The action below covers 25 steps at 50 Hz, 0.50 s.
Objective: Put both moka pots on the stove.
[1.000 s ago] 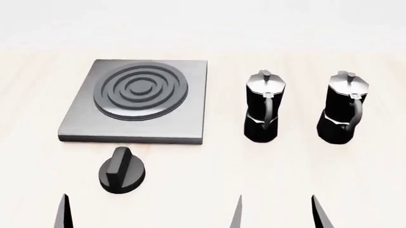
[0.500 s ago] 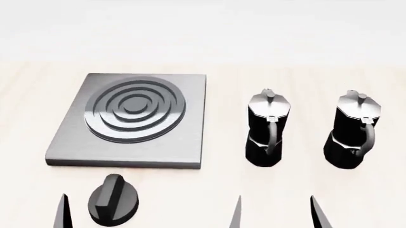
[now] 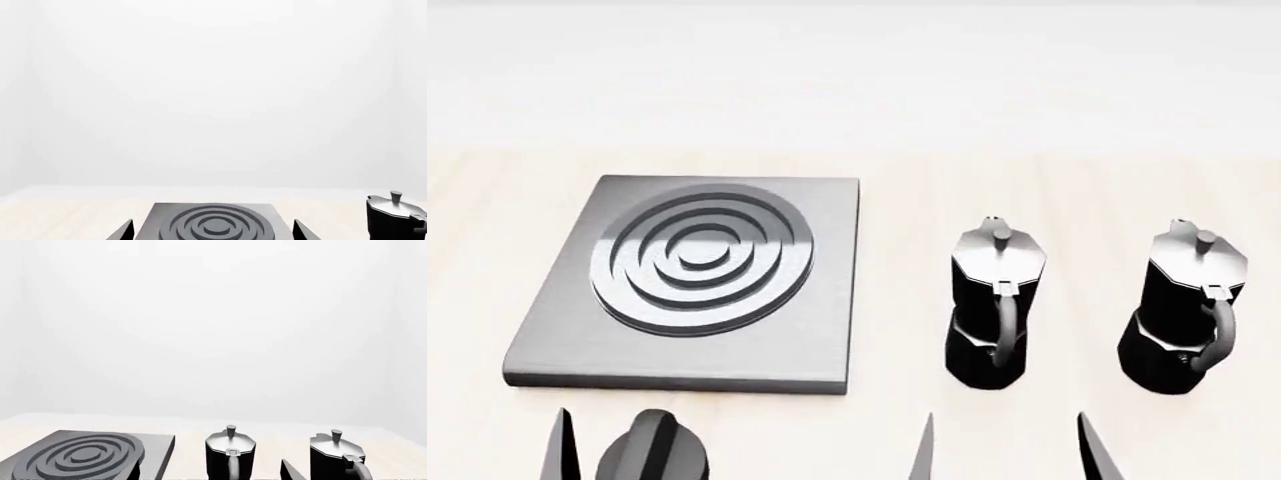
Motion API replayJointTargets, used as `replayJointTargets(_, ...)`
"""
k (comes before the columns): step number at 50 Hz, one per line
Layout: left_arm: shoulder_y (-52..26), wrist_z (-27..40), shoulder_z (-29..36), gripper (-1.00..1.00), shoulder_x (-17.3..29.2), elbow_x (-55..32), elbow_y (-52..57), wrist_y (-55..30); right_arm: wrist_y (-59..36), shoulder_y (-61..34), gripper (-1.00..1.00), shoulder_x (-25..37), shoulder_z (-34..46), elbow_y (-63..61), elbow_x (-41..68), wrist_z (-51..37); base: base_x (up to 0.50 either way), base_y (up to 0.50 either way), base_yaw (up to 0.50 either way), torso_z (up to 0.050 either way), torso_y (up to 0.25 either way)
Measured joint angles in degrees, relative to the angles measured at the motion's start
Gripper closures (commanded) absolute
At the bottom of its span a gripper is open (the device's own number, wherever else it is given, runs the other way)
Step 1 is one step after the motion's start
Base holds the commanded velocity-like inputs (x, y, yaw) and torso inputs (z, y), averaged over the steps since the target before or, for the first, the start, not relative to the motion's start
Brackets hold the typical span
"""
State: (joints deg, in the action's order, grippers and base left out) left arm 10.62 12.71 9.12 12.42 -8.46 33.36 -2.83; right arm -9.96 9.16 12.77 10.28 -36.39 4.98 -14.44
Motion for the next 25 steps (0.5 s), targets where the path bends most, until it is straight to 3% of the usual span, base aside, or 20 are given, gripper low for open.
replayJointTargets(25,-0.15,0.90,0.66,-1.00,0.74,-0.23,-0.31,0.36,0.50,0.09,-1.00,1.41,0.61,-0.21,2.66,-0.57,0.00,0.09,0.00,0.000,0.000)
